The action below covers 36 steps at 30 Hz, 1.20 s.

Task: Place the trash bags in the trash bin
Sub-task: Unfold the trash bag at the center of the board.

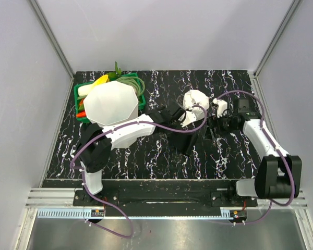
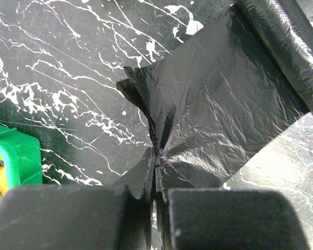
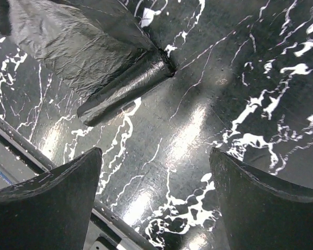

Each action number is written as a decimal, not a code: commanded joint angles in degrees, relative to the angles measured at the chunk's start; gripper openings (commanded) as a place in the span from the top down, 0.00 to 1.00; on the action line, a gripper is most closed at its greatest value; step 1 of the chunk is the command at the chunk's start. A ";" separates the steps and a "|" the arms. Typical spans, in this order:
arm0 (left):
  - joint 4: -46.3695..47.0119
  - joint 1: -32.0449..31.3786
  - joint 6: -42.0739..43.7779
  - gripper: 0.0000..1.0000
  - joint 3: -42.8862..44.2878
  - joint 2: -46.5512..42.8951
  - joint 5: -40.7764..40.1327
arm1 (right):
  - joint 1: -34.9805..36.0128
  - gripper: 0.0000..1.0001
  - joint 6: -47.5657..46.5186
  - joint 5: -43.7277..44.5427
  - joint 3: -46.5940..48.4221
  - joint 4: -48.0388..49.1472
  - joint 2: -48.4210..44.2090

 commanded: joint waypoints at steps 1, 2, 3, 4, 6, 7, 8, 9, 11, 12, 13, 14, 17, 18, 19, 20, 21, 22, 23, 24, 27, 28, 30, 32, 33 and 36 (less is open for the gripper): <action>2.37 0.22 -0.76 1.00 -0.82 -3.18 1.31 | 3.11 0.12 7.22 7.45 2.55 3.45 7.88; 2.63 0.30 -0.68 1.00 -1.08 -3.36 1.22 | 3.11 0.13 7.84 7.37 3.43 2.75 9.47; 2.98 0.30 -0.76 1.00 -1.26 -3.62 1.22 | 3.11 0.14 8.63 7.28 4.22 2.57 10.79; 3.25 0.30 -0.76 1.00 -1.78 -3.80 1.13 | 3.11 0.14 9.59 7.20 4.75 2.65 11.76; 4.39 0.30 -0.94 1.00 -3.01 -4.58 1.22 | 3.46 0.14 11.44 5.80 5.72 2.74 13.43; 4.91 0.22 -1.03 1.00 -3.63 -5.02 1.22 | 3.98 0.13 12.23 5.87 5.98 3.00 13.96; 5.53 0.22 -1.11 1.00 -4.24 -5.46 1.13 | 4.77 0.13 12.68 6.31 6.16 3.09 14.32; 6.14 0.30 -1.12 1.00 -4.77 -5.73 1.04 | 6.00 0.12 12.85 7.45 5.99 3.88 14.41; 6.68 0.22 -1.12 1.00 -5.47 -6.17 0.69 | 8.54 0.11 13.03 9.90 5.29 5.54 14.41; 6.76 0.30 -0.94 1.00 -5.56 -6.26 0.34 | 9.60 0.10 13.12 10.53 4.85 6.34 14.41; 6.85 0.22 -1.03 1.00 -5.65 -6.26 0.17 | 10.48 0.10 13.29 11.06 4.67 6.95 14.58; 7.11 0.22 -0.94 1.00 -5.65 -6.52 -0.10 | 11.19 0.10 13.47 11.41 4.67 7.48 15.02; 8.26 0.22 -0.85 1.00 -6.53 -7.22 -0.01 | 12.60 0.10 14.00 11.06 5.46 7.93 16.16; 8.69 0.22 -0.85 1.00 -6.88 -7.31 -0.01 | 12.95 0.10 14.17 11.06 5.81 8.01 16.60; 8.96 0.22 -0.85 1.00 -6.88 -7.40 -0.01 | 13.39 0.10 14.52 11.06 6.07 8.19 17.13; 9.05 0.30 -0.94 1.00 -6.80 -7.40 -0.10 | 13.74 0.10 14.79 11.41 6.42 8.19 17.57; 9.05 0.22 -1.03 1.00 -6.71 -7.40 -0.01 | 14.35 0.10 15.14 12.11 6.77 8.28 18.27; 8.96 0.30 -1.20 1.00 -6.79 -7.49 0.16 | 14.97 0.10 15.40 13.07 6.86 8.28 18.88; 9.05 0.30 -1.20 1.00 -6.80 -7.58 0.25 | 15.49 0.10 15.67 14.13 7.04 8.54 19.59; 9.05 0.22 -1.20 1.00 -6.88 -7.66 0.25 | 16.11 0.10 16.02 15.01 7.04 8.80 20.38; 9.49 0.30 -1.03 1.00 -7.23 -8.19 -0.01 | 17.61 0.10 16.46 16.42 7.30 9.33 21.96; 9.75 0.22 -0.94 1.00 -7.50 -8.37 -0.01 | 17.96 0.11 16.72 16.68 7.65 9.42 22.57; 9.93 0.22 -0.94 1.00 -7.85 -8.46 -0.01 | 18.31 0.11 17.16 15.81 8.62 9.42 23.72; 9.93 0.30 -1.03 1.00 -7.76 -8.37 0.08 | 18.57 0.11 17.51 15.54 9.50 9.25 25.04; 9.93 0.22 -1.11 1.00 -7.85 -8.28 0.08 | 18.58 0.11 17.78 15.11 9.94 9.16 25.65; 10.02 0.30 -1.38 1.00 -7.94 -7.93 0.43 | 18.75 0.11 18.22 13.27 11.08 8.63 26.88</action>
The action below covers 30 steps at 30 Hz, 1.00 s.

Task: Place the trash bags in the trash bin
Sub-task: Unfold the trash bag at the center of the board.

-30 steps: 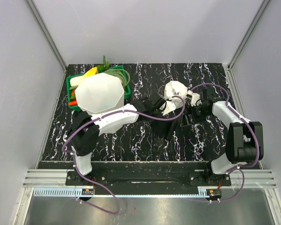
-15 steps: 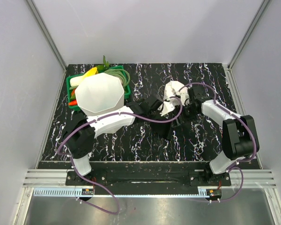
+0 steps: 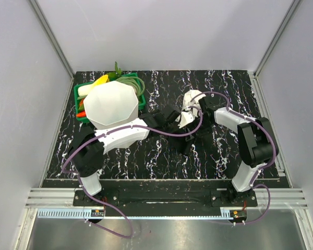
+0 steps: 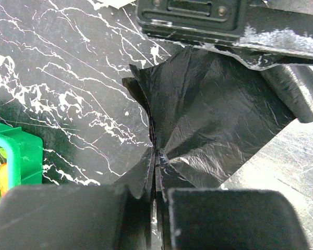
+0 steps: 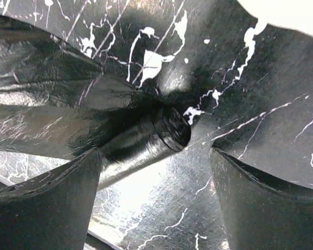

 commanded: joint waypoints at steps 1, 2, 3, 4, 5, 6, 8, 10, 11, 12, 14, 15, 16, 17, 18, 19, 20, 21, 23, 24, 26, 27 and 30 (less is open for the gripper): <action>2.76 0.30 -1.09 1.00 -0.31 -2.16 0.38 | 0.55 0.11 1.43 -1.12 2.87 0.76 1.82; 2.76 0.30 -1.10 1.00 -0.31 -2.07 0.38 | 0.72 0.11 1.35 -1.12 2.87 0.76 1.91; 2.76 0.30 -1.18 1.00 -0.31 -1.98 0.38 | 0.72 0.11 1.43 -1.39 2.87 0.67 1.99; 2.76 0.30 -1.10 1.00 -0.31 -2.16 0.38 | 0.72 0.11 1.43 -1.74 2.87 0.76 1.99; 2.85 0.30 -1.18 1.00 -0.48 -2.16 0.30 | 0.72 0.11 1.43 -2.00 2.87 0.76 1.99; 3.02 0.22 -1.10 1.00 -0.49 -2.16 0.12 | 0.81 0.11 1.26 -1.74 2.78 0.67 1.91; 3.11 0.30 -1.18 1.00 -0.75 -2.42 -0.05 | 1.25 0.12 0.91 1.40 2.52 0.76 2.17; 3.29 0.30 -1.19 1.00 -1.01 -3.03 -0.23 | 1.95 0.12 0.29 5.62 2.08 0.67 2.78; 3.46 0.22 -1.27 1.00 -1.19 -3.38 -0.23 | 1.86 0.12 0.12 7.21 1.90 0.67 3.05; 3.55 0.30 -1.19 1.00 -1.28 -3.65 -0.23 | 1.95 0.12 0.11 8.88 1.81 0.76 3.31; 3.64 0.30 -1.18 1.00 -1.37 -3.83 -0.41 | 1.95 0.12 -0.24 11.60 1.64 0.24 3.66; 3.64 0.22 -1.18 1.00 -1.45 -3.91 -0.49 | 1.95 0.13 -0.24 12.92 1.72 0.06 3.84; 3.73 0.30 -1.27 1.00 -1.63 -4.00 -0.58 | 2.04 0.13 -0.32 14.07 1.72 -0.29 4.10; 3.81 0.30 -1.10 1.00 -1.72 -4.09 -0.58 | 1.95 0.14 -0.50 14.95 1.72 -0.73 4.02; 3.90 0.22 -1.18 1.00 -1.89 -4.35 -0.67 | 1.95 0.14 -0.94 15.48 1.90 -1.52 4.10; 3.99 0.22 -1.10 1.00 -2.15 -4.44 -0.67 | 1.95 0.13 -1.20 16.88 2.07 -1.87 3.93; 4.08 0.30 -1.01 1.00 -2.50 -4.70 -0.84 | 1.95 0.13 -1.73 18.63 1.99 -2.22 3.75; 4.25 0.30 -0.92 1.00 -2.86 -4.88 -1.02 | 1.95 0.13 -2.51 21.00 1.81 -2.49 3.49; 4.69 0.22 -0.92 1.00 -3.65 -5.41 -1.11 | 1.95 0.14 -3.48 23.48 1.55 -3.36 2.79; 4.96 0.30 -0.92 1.00 -4.26 -5.67 -1.11 | 1.95 0.13 -3.66 24.27 1.20 -3.46 2.35; 5.31 0.22 -1.01 1.00 -4.79 -5.76 -1.20 | 1.95 0.13 -3.93 25.50 0.85 -3.98 2.08; 5.31 0.30 -1.10 1.00 -4.97 -5.85 -1.11 | 1.86 0.14 -4.19 26.20 1.11 -4.77 2.34; 5.31 0.39 -1.27 1.00 -5.76 -6.02 -1.90 | 1.25 0.14 -5.07 27.61 1.55 -6.18 2.61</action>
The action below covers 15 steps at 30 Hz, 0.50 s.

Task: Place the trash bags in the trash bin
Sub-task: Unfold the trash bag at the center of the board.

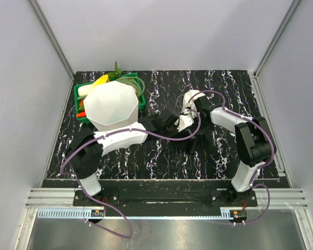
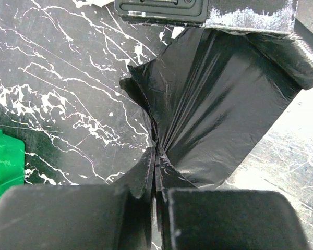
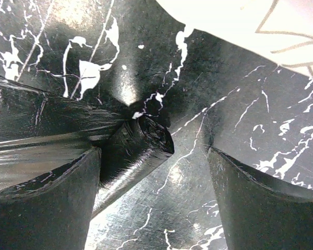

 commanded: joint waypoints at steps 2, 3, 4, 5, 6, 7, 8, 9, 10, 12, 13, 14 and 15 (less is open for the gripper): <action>1.38 0.79 0.04 1.00 -1.65 -4.65 -3.67 | -2.31 0.14 -5.01 11.86 0.00 -6.58 1.06; 1.46 0.96 -0.05 1.00 -2.00 -4.82 -4.46 | -2.84 0.15 -5.36 11.77 0.17 -7.28 1.23; 1.38 0.96 -0.14 1.00 -2.53 -5.09 -5.33 | -3.89 0.16 -5.62 11.86 0.26 -7.54 1.23; 1.38 0.87 -0.05 1.00 -3.14 -5.26 -5.87 | -4.86 0.17 -5.97 11.60 0.18 -7.72 1.06; 1.55 1.05 -0.05 1.00 -3.67 -5.61 -6.48 | -5.74 0.17 -6.41 10.72 0.26 -7.98 0.54; 1.73 1.05 -0.14 1.00 -4.11 -6.05 -6.92 | -6.70 0.17 -6.85 8.89 0.35 -8.33 0.01; 1.90 0.96 -0.14 1.00 -4.72 -6.58 -6.93 | -7.67 0.18 -7.20 6.87 0.44 -8.77 -0.78; 1.99 1.05 -0.14 1.00 -5.34 -7.11 -6.84 | -8.29 0.18 -7.64 5.28 0.61 -9.13 -1.83; 2.25 0.96 -0.22 1.00 -5.78 -7.63 -6.84 | -8.91 0.18 -7.91 4.22 0.87 -9.65 -2.62; 2.26 1.05 -0.49 1.00 -6.22 -8.43 -6.66 | -9.35 0.18 -8.78 2.12 1.23 -10.71 -4.56; 2.26 1.05 -0.66 1.00 -6.31 -8.69 -6.58 | -9.44 0.18 -8.96 1.75 1.32 -11.32 -5.35; 2.08 0.96 -0.66 1.00 -6.31 -8.95 -6.57 | -9.44 0.18 -9.14 1.58 1.40 -11.67 -6.31; 1.99 0.96 -0.66 1.00 -6.31 -9.13 -6.40 | -9.53 0.17 -9.49 1.57 1.49 -12.37 -7.02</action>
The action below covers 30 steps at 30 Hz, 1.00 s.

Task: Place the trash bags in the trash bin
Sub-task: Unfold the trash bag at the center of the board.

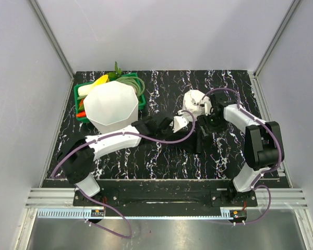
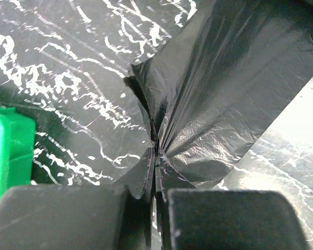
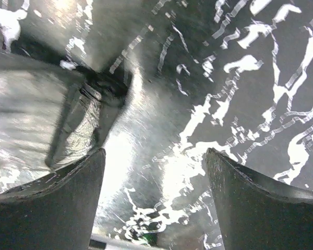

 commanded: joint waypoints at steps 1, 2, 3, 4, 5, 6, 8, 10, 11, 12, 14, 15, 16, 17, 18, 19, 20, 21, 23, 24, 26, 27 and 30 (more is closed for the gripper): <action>-1.31 1.20 0.30 1.00 -0.32 -4.50 -4.78 | -1.35 0.17 -4.83 4.63 0.44 -5.19 -3.79; -1.31 1.12 0.39 1.00 -0.32 -4.59 -4.87 | -1.53 0.17 -4.92 5.33 0.10 -5.54 -4.49; -1.31 1.20 0.47 1.00 -0.32 -4.94 -5.04 | -1.53 0.17 -5.18 5.78 -0.26 -5.72 -4.93; -1.40 1.20 0.47 1.00 -0.32 -5.03 -4.78 | -1.53 0.17 -5.53 5.17 -0.61 -5.89 -5.63; -1.66 1.20 0.39 1.00 -0.32 -5.29 -4.35 | -1.53 0.17 -5.63 3.95 -0.79 -6.16 -6.25; -1.75 1.12 0.21 1.00 -0.15 -5.38 -3.65 | -1.53 0.17 -5.28 2.28 -0.70 -6.42 -7.04; -1.92 1.11 -0.23 1.00 -0.15 -5.47 -2.68 | -1.53 0.17 -4.14 -3.33 -0.52 -6.34 -8.71; -2.36 0.94 -0.32 1.00 0.20 -5.29 -2.15 | -1.09 0.16 -3.08 -8.34 0.18 -6.25 -9.07; -2.36 0.85 -0.32 1.00 0.20 -5.29 -2.23 | -0.74 0.16 -2.56 -9.33 0.44 -5.90 -8.72; -2.36 0.85 -0.14 1.00 0.38 -5.38 -2.23 | -0.04 0.16 -2.29 -9.77 0.88 -5.64 -7.93; -2.45 0.85 0.12 1.00 0.55 -5.55 -2.32 | 1.71 0.16 -1.59 -8.99 0.80 -4.06 -6.18; -2.63 0.76 0.21 1.00 0.73 -5.64 -2.32 | 2.94 0.16 -1.41 -8.81 0.71 -3.44 -5.04; -2.72 0.85 0.30 1.00 0.82 -5.82 -2.41 | 3.48 0.16 -1.15 -8.81 0.71 -2.74 -3.90; -2.72 0.85 0.39 1.00 0.82 -6.08 -2.32 | 3.74 0.16 -0.71 -9.16 0.71 -1.86 -2.58; -2.72 0.76 0.39 1.00 0.82 -6.08 -2.23 | 3.83 0.16 -0.44 -9.42 0.88 -1.07 -1.26; -2.72 0.76 0.39 1.00 0.73 -6.17 -2.32 | 4.09 0.16 -0.27 -9.34 1.14 -0.89 0.23; -2.72 0.85 0.39 1.00 0.73 -6.17 -2.23 | 4.36 0.17 -0.18 -8.73 1.49 -0.80 1.73; -2.72 0.85 0.47 1.00 0.64 -6.17 -2.32 | 4.36 0.17 0.00 -7.50 1.50 -0.71 2.70; -2.72 0.85 0.47 1.00 0.64 -6.43 -2.58 | 4.45 0.18 0.09 -3.91 1.06 -0.45 3.85; -2.63 0.85 0.65 1.00 0.30 -6.69 -2.67 | 4.45 0.18 -0.52 -2.41 0.71 -0.53 4.02; -2.45 0.85 1.00 1.00 -0.32 -7.31 -3.11 | 4.36 0.18 -1.67 1.02 -0.51 -0.71 2.89; -2.45 0.85 1.26 1.00 -0.67 -7.83 -3.46 | 4.19 0.18 -2.28 2.34 -0.96 -0.62 1.84; -2.19 0.94 1.88 1.00 -1.73 -9.42 -4.34 | 1.38 0.18 -3.34 3.15 -1.84 -1.23 -1.41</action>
